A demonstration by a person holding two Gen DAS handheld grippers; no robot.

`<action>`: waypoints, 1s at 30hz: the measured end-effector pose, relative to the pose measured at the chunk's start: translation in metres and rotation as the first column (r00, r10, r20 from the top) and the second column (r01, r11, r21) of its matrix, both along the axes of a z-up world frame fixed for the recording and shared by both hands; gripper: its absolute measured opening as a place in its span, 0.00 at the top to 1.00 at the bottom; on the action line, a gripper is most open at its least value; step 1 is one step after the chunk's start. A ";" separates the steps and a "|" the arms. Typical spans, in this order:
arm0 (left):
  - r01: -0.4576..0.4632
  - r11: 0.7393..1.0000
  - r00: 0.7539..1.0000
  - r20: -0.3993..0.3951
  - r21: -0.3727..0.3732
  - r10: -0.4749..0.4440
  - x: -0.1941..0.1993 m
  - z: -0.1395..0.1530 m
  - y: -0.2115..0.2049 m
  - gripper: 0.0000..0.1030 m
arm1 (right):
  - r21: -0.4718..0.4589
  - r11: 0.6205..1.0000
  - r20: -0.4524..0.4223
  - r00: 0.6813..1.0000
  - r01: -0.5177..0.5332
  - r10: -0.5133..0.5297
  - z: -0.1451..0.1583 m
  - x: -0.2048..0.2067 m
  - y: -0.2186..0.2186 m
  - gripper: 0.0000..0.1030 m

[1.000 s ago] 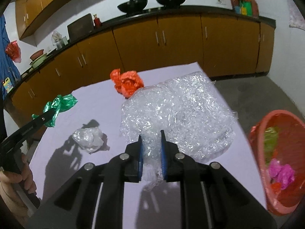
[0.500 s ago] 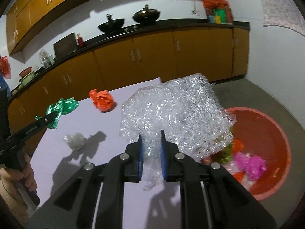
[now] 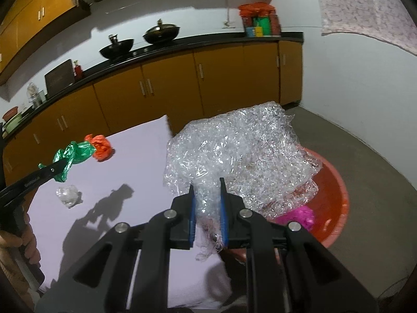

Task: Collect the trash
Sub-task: 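Carry the green bag and bubble wrap to the wastebasket and open both grippers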

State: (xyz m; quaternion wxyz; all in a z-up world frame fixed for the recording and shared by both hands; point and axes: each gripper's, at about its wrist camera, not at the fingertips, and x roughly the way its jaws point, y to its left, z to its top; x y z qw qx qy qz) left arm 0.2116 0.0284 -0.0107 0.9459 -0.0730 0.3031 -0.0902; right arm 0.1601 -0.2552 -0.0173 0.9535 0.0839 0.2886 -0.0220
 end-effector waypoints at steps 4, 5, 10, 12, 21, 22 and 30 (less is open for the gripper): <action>0.024 1.000 1.000 -0.006 -0.010 -0.025 0.001 -0.001 -0.015 0.68 | -0.005 1.000 0.000 1.000 0.027 -0.027 -0.001 -0.003 -0.010 0.85; 0.037 0.999 0.999 -0.007 -0.012 -0.037 0.001 -0.001 -0.019 0.68 | -0.007 0.999 -0.001 0.999 0.033 -0.033 -0.001 -0.003 -0.012 0.85; 0.074 0.997 0.997 -0.014 -0.029 -0.074 0.003 -0.004 -0.041 0.68 | -0.015 0.998 -0.004 0.998 0.065 -0.065 -0.004 -0.009 -0.028 0.85; 0.096 0.995 0.995 -0.017 -0.036 -0.097 0.004 -0.005 -0.054 0.68 | -0.016 0.997 -0.006 0.997 0.073 -0.073 -0.005 -0.010 -0.033 0.85; 0.199 0.979 0.979 -0.027 -0.045 -0.200 0.007 -0.011 -0.105 0.68 | -0.024 0.995 -0.017 0.996 0.092 -0.093 -0.010 -0.008 -0.050 0.85; 0.208 0.977 0.977 -0.028 -0.045 -0.210 0.008 -0.011 -0.109 0.68 | -0.024 0.995 -0.019 0.995 0.094 -0.095 -0.011 -0.007 -0.050 0.85; 0.282 0.959 0.958 -0.050 -0.023 -0.282 0.016 -0.021 -0.150 0.68 | -0.015 0.994 -0.031 0.993 0.111 -0.111 -0.020 -0.006 -0.065 0.85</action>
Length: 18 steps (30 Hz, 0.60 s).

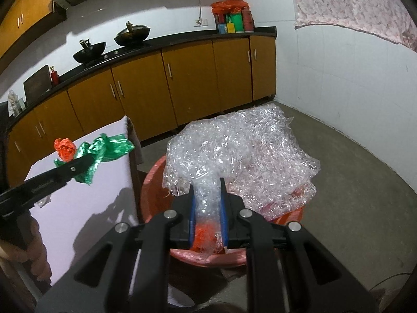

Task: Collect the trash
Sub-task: 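Carry the green bag and bubble wrap to the wastebasket and open both grippers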

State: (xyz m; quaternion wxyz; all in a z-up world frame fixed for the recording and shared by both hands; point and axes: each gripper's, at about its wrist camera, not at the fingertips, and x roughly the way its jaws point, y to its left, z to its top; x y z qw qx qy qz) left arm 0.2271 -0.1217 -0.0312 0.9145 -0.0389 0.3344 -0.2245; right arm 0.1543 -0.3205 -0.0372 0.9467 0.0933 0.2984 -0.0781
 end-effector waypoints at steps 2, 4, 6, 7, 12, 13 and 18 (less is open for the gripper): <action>0.016 1.000 1.000 -0.006 0.009 -0.016 0.002 -0.003 -0.009 0.68 | 0.006 1.000 -0.002 1.000 0.004 -0.004 -0.002 0.001 -0.003 0.85; 0.029 0.999 0.999 -0.014 0.014 -0.028 0.004 -0.006 -0.016 0.68 | 0.011 1.000 -0.004 1.000 0.006 -0.006 -0.004 0.003 -0.008 0.85; 0.039 0.999 0.999 -0.022 0.018 -0.038 0.006 -0.009 -0.021 0.68 | 0.017 1.000 -0.005 1.000 0.007 -0.007 -0.005 0.005 -0.012 0.85; 0.045 0.999 0.999 -0.027 0.020 -0.045 0.007 -0.010 -0.025 0.68 | 0.018 1.000 -0.005 1.000 0.007 -0.007 -0.006 0.006 -0.013 0.85; 0.072 0.997 0.997 -0.039 0.033 -0.071 0.009 -0.016 -0.041 0.68 | 0.029 1.000 -0.005 1.000 0.009 -0.009 -0.011 0.011 -0.021 0.85; 0.079 0.996 0.996 -0.042 0.036 -0.077 0.011 -0.018 -0.044 0.68 | 0.032 0.999 -0.005 1.000 0.010 -0.010 -0.011 0.012 -0.022 0.85; 0.113 0.993 0.992 -0.061 0.042 -0.110 0.018 -0.022 -0.058 0.67 | 0.055 0.998 0.000 1.000 0.010 -0.010 -0.016 0.018 -0.029 0.82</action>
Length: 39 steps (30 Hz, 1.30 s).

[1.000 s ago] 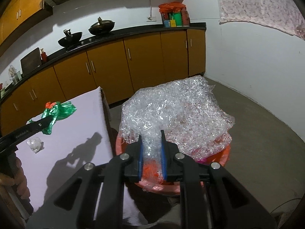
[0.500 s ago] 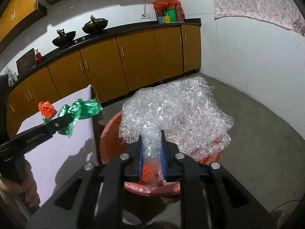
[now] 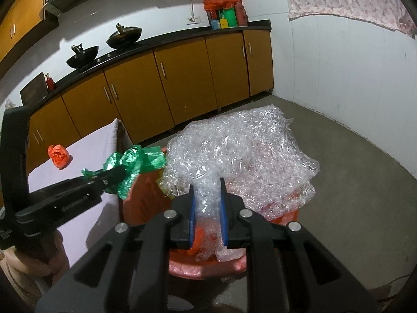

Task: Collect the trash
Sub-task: 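Carry the green bag and bubble wrap to the wastebasket and open both grippers, then move the open left gripper toward the small clear bag on the table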

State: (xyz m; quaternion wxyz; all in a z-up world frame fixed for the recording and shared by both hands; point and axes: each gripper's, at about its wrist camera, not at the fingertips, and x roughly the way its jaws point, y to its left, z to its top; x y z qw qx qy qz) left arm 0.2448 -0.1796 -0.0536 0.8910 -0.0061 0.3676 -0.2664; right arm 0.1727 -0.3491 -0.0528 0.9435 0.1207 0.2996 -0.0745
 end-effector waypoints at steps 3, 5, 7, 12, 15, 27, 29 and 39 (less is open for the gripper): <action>0.006 1.000 1.000 -0.016 0.015 -0.006 0.005 -0.004 -0.007 0.64 | 0.004 1.000 0.003 1.000 -0.003 0.003 -0.003 0.004 -0.003 0.75; 0.003 1.000 1.000 -0.028 0.013 -0.002 0.006 -0.007 -0.006 0.61 | 0.007 1.000 0.004 1.000 -0.001 0.001 -0.005 0.004 -0.005 0.65; -0.012 1.000 0.999 -0.036 0.010 0.012 0.008 -0.009 -0.001 0.56 | 0.006 1.000 0.005 1.000 0.004 -0.004 -0.008 0.002 -0.007 0.59; -0.054 0.999 0.998 -0.037 0.008 0.054 0.008 -0.011 0.015 0.53 | 0.020 0.999 -0.005 0.999 0.035 -0.034 -0.014 -0.007 -0.017 0.54; -0.088 0.996 0.996 -0.026 0.011 0.088 0.007 -0.009 0.030 0.50 | 0.020 0.999 -0.006 0.999 0.045 -0.045 -0.015 -0.010 -0.018 0.53; -0.340 0.938 0.936 0.117 0.067 0.331 -0.015 0.005 0.146 0.33 | 0.001 1.000 0.013 1.000 -0.028 0.028 -0.009 -0.005 0.024 0.39; -0.423 0.902 0.902 0.139 0.085 0.409 -0.018 0.005 0.180 0.33 | 0.005 0.999 0.011 0.999 -0.050 0.050 -0.010 -0.001 0.034 0.39; -0.659 0.743 0.751 0.158 0.117 0.641 -0.015 -0.005 0.291 0.21 | 0.003 0.980 0.002 0.980 -0.198 0.198 -0.007 0.023 0.111 0.38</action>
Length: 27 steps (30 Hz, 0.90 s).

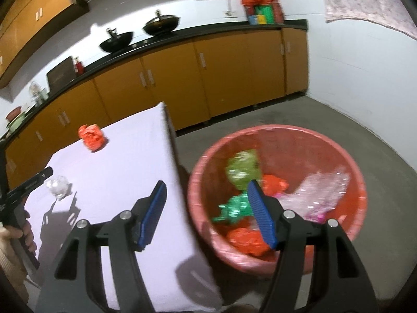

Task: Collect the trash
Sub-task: 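Move the open left gripper toward the small clear bag on the table, then grasp the clear bag with the left gripper while the right gripper grasps the red bag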

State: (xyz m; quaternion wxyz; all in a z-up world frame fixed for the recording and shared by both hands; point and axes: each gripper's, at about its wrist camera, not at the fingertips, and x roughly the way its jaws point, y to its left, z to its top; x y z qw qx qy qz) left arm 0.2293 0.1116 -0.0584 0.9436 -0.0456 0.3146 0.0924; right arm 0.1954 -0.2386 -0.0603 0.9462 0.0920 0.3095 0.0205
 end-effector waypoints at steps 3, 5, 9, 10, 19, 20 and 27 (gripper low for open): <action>-0.009 1.000 0.999 -0.040 -0.024 0.008 0.009 -0.010 0.007 0.21 | -0.010 0.999 0.000 0.999 -0.042 0.042 0.003 0.007 0.021 0.38; -0.003 1.000 0.997 -0.071 -0.031 0.001 0.015 -0.018 0.009 0.21 | -0.019 0.998 0.001 0.998 -0.063 0.063 0.004 0.011 0.032 0.38; 0.025 0.998 0.992 -0.122 -0.049 -0.031 0.017 -0.030 0.011 0.32 | -0.037 0.994 0.001 0.995 -0.102 0.102 0.008 0.018 0.050 0.38; 0.029 0.998 0.991 -0.131 -0.057 -0.036 0.018 -0.033 0.012 0.36 | -0.039 0.993 0.000 0.994 -0.109 0.109 0.008 0.020 0.053 0.38; 0.036 0.993 0.992 -0.115 -0.112 -0.049 0.017 -0.033 0.029 0.72 | -0.034 0.982 -0.001 0.983 -0.185 0.185 0.008 0.040 0.091 0.38; 0.031 0.993 0.993 -0.109 -0.113 -0.043 0.017 -0.032 0.033 0.72 | -0.032 0.980 -0.002 0.981 -0.196 0.196 0.008 0.044 0.096 0.38; -0.060 0.991 0.996 -0.071 -0.123 0.052 0.013 -0.022 0.083 0.73 | 0.006 0.956 -0.021 0.956 -0.292 0.292 -0.001 0.087 0.152 0.38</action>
